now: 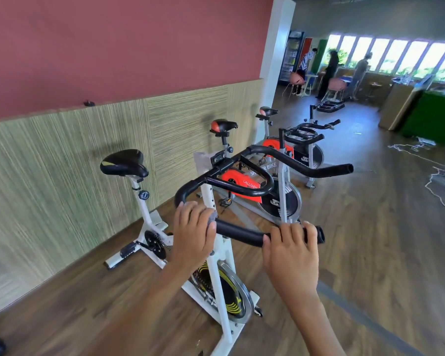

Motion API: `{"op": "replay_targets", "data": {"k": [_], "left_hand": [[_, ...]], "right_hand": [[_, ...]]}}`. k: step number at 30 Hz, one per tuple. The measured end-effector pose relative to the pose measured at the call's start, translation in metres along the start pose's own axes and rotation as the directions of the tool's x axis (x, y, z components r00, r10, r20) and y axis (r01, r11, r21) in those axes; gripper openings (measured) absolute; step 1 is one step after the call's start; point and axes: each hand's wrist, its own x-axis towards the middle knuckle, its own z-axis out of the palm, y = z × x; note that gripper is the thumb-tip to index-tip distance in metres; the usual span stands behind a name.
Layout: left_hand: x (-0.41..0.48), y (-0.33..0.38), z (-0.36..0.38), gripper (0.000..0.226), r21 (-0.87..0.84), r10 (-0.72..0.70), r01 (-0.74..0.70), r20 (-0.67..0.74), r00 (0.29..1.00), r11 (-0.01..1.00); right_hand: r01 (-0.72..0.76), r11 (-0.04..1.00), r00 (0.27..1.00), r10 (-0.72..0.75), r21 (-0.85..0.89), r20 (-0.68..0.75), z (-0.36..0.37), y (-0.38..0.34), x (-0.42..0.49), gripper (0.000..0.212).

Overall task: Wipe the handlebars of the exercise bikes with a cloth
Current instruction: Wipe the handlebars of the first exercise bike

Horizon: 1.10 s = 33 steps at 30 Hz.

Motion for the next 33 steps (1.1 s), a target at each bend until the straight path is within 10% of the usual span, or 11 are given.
{"op": "replay_targets", "data": {"k": [8, 18, 22, 26, 33], "left_hand": [[-0.001, -0.01, 0.002, 0.047, -0.023, 0.06, -0.059, 0.026, 0.998, 0.998], [0.001, -0.003, 0.001, 0.065, -0.404, -0.372, 0.38, 0.103, 0.923, 0.832], [0.043, -0.034, -0.004, 0.058, -0.192, -0.292, 0.367, 0.331, 0.898, 0.91], [0.101, -0.065, -0.014, 0.05, -0.088, -0.189, 0.346, 0.701, 0.687, 0.934], [0.064, -0.047, -0.028, 0.049, -0.002, -0.229, 0.297, 0.634, 0.739, 0.955]], "right_hand": [[-0.029, 0.999, 0.999, 0.028, -0.027, -0.041, 0.002, -0.003, -0.003, 0.029], [-0.036, 0.999, 0.999, 0.035, -0.028, -0.019, 0.002, -0.003, -0.006, 0.03], [-0.062, 0.998, 0.998, 0.062, -0.001, -0.013, -0.001, -0.007, -0.004, 0.03], [-0.066, 0.998, 0.998, 0.066, -0.007, 0.004, -0.003, -0.008, -0.005, 0.029], [-0.078, 0.997, 0.997, 0.078, 0.011, 0.017, 0.0, -0.009, -0.006, 0.03]]}}
